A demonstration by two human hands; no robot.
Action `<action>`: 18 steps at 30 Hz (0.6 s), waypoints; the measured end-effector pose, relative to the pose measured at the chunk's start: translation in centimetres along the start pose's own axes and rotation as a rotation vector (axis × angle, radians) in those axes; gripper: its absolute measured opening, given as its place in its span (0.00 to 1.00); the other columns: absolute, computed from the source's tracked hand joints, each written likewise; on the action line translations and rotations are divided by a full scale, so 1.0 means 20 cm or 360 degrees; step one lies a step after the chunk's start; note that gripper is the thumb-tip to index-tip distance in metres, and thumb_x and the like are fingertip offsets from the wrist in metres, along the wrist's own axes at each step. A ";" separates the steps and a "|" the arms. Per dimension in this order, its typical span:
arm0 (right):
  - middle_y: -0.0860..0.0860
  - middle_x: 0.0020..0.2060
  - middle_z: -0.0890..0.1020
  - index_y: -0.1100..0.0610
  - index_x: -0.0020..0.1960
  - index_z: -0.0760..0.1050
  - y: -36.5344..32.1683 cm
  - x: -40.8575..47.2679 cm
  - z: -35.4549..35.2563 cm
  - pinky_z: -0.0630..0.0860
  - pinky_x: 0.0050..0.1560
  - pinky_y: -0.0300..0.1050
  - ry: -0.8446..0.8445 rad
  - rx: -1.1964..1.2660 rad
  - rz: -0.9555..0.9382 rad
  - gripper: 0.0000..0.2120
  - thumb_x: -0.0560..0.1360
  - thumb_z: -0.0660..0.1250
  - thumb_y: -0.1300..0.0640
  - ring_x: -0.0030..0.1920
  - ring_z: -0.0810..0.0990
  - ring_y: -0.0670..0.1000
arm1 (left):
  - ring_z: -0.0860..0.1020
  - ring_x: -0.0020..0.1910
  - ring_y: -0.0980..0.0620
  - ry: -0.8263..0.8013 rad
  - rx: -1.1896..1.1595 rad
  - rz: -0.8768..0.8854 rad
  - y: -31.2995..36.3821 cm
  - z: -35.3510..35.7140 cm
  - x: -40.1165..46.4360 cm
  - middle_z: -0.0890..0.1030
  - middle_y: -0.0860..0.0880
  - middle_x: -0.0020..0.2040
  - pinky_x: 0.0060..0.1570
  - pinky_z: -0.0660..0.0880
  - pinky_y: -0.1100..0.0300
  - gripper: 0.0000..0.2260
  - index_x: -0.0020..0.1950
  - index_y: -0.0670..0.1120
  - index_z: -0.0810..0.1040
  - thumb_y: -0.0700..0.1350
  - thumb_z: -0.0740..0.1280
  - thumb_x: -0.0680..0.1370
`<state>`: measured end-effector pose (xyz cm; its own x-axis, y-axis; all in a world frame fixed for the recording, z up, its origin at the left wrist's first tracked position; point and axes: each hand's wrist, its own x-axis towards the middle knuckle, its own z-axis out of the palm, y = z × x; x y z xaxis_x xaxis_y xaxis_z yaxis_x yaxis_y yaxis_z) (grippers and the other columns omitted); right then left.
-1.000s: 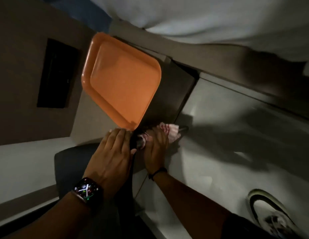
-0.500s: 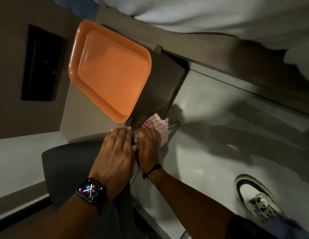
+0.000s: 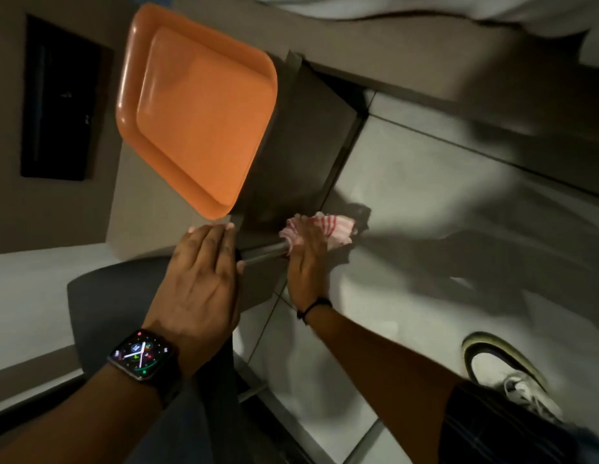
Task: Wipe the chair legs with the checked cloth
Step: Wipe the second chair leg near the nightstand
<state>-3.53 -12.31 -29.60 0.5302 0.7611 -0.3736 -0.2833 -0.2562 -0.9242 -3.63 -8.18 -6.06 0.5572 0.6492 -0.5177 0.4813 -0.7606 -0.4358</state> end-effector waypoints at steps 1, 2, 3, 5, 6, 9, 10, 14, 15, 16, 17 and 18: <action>0.53 0.83 0.70 0.53 0.81 0.68 -0.06 -0.06 0.03 0.59 0.87 0.58 0.0047 0.0055 -0.0061 0.22 0.89 0.51 0.54 0.85 0.65 0.57 | 0.70 0.72 0.31 -0.0013 0.0001 0.0002 0.01 0.00 0.00 0.73 0.30 0.72 0.78 0.62 0.38 0.25 0.76 0.31 0.66 0.47 0.51 0.85; 0.46 0.85 0.64 0.48 0.84 0.62 -0.12 -0.11 0.06 0.57 0.88 0.56 0.0075 0.0067 -0.0132 0.23 0.90 0.50 0.51 0.86 0.62 0.53 | 0.70 0.72 0.31 -0.0027 0.0007 -0.0003 0.01 -0.01 -0.01 0.73 0.30 0.72 0.77 0.62 0.37 0.25 0.76 0.31 0.66 0.47 0.52 0.85; 0.40 0.86 0.59 0.45 0.85 0.57 -0.17 -0.15 0.08 0.55 0.88 0.55 0.0060 0.0059 -0.0211 0.23 0.90 0.49 0.50 0.87 0.59 0.50 | 0.69 0.72 0.32 -0.0034 0.0011 -0.0007 0.02 -0.02 -0.01 0.72 0.30 0.72 0.77 0.62 0.37 0.25 0.76 0.31 0.66 0.47 0.52 0.84; 0.36 0.86 0.54 0.44 0.86 0.54 -0.18 -0.18 0.10 0.53 0.89 0.53 -0.0008 -0.0038 -0.0345 0.25 0.90 0.51 0.51 0.88 0.56 0.47 | 0.69 0.73 0.31 -0.0039 -0.0009 0.0002 0.02 -0.02 -0.02 0.72 0.30 0.72 0.77 0.63 0.36 0.25 0.76 0.32 0.66 0.46 0.53 0.84; 0.37 0.86 0.55 0.43 0.86 0.55 -0.17 -0.16 0.10 0.52 0.88 0.51 -0.0019 -0.0078 -0.0381 0.25 0.89 0.51 0.51 0.88 0.56 0.47 | 0.69 0.73 0.31 -0.0071 -0.0034 -0.0008 0.01 -0.03 -0.02 0.72 0.30 0.73 0.77 0.63 0.36 0.25 0.76 0.32 0.66 0.46 0.54 0.83; 0.44 0.85 0.64 0.44 0.84 0.62 -0.05 -0.07 0.08 0.52 0.89 0.51 -0.0092 -0.0220 -0.0209 0.23 0.90 0.50 0.49 0.87 0.56 0.47 | 0.69 0.74 0.32 -0.0095 -0.0067 -0.0027 0.01 -0.02 -0.01 0.72 0.31 0.73 0.78 0.62 0.36 0.26 0.77 0.33 0.65 0.47 0.54 0.84; 0.47 0.85 0.65 0.46 0.83 0.65 0.02 -0.02 0.06 0.52 0.89 0.53 -0.0089 -0.0211 -0.0066 0.22 0.90 0.53 0.52 0.87 0.57 0.49 | 0.69 0.73 0.32 -0.0078 -0.0086 -0.0036 0.02 -0.02 -0.02 0.72 0.31 0.73 0.78 0.61 0.37 0.25 0.77 0.33 0.65 0.47 0.53 0.84; 0.58 0.83 0.67 0.60 0.80 0.70 0.25 0.28 -0.07 0.55 0.87 0.54 -0.0002 0.0239 0.0733 0.20 0.89 0.57 0.60 0.86 0.61 0.59 | 0.70 0.71 0.31 0.0008 -0.0162 -0.0070 0.03 0.00 -0.03 0.73 0.30 0.71 0.77 0.61 0.36 0.24 0.76 0.32 0.66 0.46 0.54 0.84; 0.60 0.81 0.69 0.60 0.80 0.70 0.29 0.35 -0.10 0.57 0.87 0.55 -0.0001 0.0401 0.0901 0.22 0.87 0.62 0.59 0.84 0.64 0.61 | 0.70 0.71 0.30 0.0022 -0.0153 -0.0069 0.03 0.01 -0.03 0.73 0.30 0.71 0.77 0.62 0.36 0.24 0.76 0.32 0.66 0.46 0.54 0.84; 0.62 0.77 0.74 0.60 0.78 0.72 0.31 0.40 -0.11 0.63 0.84 0.58 -0.0013 0.0486 0.1033 0.22 0.86 0.66 0.57 0.80 0.71 0.63 | 0.70 0.71 0.30 0.0070 -0.0145 -0.0063 0.03 0.00 -0.03 0.73 0.29 0.71 0.77 0.62 0.36 0.24 0.76 0.31 0.66 0.46 0.54 0.84; 0.64 0.70 0.79 0.61 0.73 0.76 0.33 0.45 -0.11 0.71 0.79 0.60 0.0114 0.0789 0.1187 0.18 0.86 0.66 0.55 0.72 0.78 0.65 | 0.70 0.71 0.30 0.0111 -0.0136 -0.0055 0.03 0.00 -0.03 0.73 0.29 0.70 0.77 0.61 0.37 0.24 0.76 0.31 0.66 0.46 0.54 0.84; 0.64 0.59 0.82 0.61 0.62 0.79 0.31 0.46 -0.13 0.78 0.70 0.60 0.0250 0.1012 0.1269 0.12 0.88 0.62 0.55 0.59 0.84 0.64 | 0.69 0.71 0.31 0.0142 -0.0084 -0.0052 0.04 0.01 -0.03 0.73 0.30 0.70 0.77 0.60 0.38 0.24 0.76 0.32 0.66 0.46 0.54 0.84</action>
<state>1.74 -8.48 -39.05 0.0884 0.4099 -0.9079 -0.9445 -0.2549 -0.2071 -3.64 -9.19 -6.25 0.5977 0.6733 -0.4353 0.5336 -0.7393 -0.4107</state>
